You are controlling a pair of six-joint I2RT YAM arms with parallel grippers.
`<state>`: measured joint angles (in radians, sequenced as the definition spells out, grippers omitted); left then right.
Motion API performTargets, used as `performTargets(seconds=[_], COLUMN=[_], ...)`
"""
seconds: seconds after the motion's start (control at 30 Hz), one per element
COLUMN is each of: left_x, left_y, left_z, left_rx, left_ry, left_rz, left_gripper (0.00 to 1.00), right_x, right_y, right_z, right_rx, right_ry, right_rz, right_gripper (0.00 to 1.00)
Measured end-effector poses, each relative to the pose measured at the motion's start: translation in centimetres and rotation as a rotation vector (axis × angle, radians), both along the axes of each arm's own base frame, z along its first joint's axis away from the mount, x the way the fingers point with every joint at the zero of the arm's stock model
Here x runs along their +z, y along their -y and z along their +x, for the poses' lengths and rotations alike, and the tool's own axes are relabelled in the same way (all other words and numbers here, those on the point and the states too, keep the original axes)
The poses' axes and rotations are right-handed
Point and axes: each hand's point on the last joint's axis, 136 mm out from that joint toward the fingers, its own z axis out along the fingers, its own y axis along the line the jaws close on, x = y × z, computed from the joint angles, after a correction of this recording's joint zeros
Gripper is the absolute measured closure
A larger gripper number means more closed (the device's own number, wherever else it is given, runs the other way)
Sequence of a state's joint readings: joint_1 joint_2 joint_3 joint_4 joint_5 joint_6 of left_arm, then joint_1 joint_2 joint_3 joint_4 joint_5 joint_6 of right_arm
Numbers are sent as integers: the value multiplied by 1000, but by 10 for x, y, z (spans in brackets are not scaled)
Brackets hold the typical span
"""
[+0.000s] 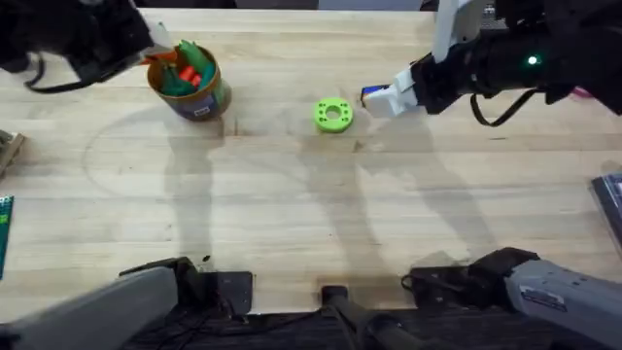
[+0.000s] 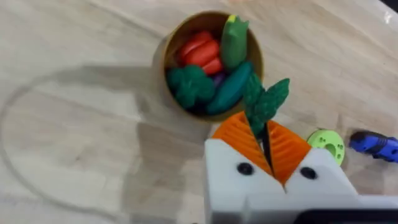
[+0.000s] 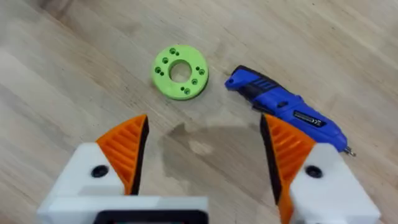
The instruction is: Pick up the gripper from the table and insert it into the empty holder that is missing its gripper. Then pick up a screw, insert it into the mounting hole, and use the screwdriver to tighten it. Finally, clean up the table by picking up the vegetable and placing it into the bucket.
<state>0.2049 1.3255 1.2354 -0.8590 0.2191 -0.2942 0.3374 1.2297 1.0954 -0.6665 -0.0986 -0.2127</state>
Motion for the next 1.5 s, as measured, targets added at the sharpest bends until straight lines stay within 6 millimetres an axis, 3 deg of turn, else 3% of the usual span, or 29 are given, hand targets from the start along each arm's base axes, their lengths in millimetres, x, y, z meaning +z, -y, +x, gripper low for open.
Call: performTargets(seconds=[0.23,0.47,0.53,0.67,0.7,0.83,0.97,1.1,1.23,1.37,1.5], left_x=[-33,-50,-55,-61,-61,-61,-40,4,38,49,53], left_y=[-2,-5,-5,-5,-5,-4,2,24,61,99,118], left_z=[36,49,50,51,51,51,45,25,-20,-74,-109], left_rx=[-26,-15,-4,11,18,20,-39,-218,-439,-649,-774], left_ry=[-17,-34,-47,-65,-66,-67,-40,57,106,95,86], left_rz=[-17,-30,-40,-55,-60,-64,-54,-10,40,59,69], left_gripper=[981,977,770,138,49,13,13,13,13,11,13], right_x=[-1,-1,-1,-1,-1,-2,-1,21,51,61,56], right_y=[0,1,0,1,0,1,2,4,10,19,27], right_z=[-1,-1,-1,-1,-1,-2,-5,-11,-29,-55,-76], right_rx=[0,0,0,0,0,0,-22,-52,-63,-68,-78], right_ry=[-7,-8,-7,-8,-7,-11,-21,31,108,105,55], right_rz=[-3,-3,-3,-3,-3,-4,11,59,101,105,94], right_gripper=[28,28,27,28,28,28,28,28,28,28,28])
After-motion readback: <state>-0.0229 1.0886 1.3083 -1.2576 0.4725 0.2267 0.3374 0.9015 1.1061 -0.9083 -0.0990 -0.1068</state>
